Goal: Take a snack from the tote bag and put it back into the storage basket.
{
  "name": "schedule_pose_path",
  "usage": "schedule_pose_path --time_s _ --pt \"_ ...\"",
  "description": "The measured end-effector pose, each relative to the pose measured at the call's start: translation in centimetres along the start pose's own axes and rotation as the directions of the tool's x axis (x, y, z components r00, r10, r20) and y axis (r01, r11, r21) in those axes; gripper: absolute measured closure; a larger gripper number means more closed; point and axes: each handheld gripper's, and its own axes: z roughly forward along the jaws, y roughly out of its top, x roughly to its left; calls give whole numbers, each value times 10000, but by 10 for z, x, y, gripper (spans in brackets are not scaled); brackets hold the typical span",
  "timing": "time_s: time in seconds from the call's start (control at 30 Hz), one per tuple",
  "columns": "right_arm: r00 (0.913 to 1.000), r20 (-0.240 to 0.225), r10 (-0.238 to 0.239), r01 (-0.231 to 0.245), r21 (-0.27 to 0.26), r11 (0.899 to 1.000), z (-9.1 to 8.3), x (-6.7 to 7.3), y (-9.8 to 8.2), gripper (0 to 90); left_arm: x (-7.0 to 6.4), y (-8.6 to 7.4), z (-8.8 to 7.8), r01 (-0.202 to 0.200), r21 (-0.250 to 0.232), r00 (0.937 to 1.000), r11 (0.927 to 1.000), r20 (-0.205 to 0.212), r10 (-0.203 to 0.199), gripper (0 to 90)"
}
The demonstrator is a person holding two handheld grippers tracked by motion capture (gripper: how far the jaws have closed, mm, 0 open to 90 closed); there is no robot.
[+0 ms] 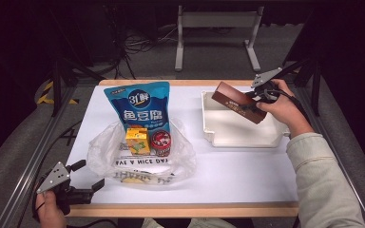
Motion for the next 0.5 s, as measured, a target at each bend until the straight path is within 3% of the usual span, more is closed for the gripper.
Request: schedule_pose_path --time_s 0.5 --pt "9995 -26 304 -302 498 9983 18 -1 -12 430 1 1 1 -90 -24 9999 10000 48 90 9"
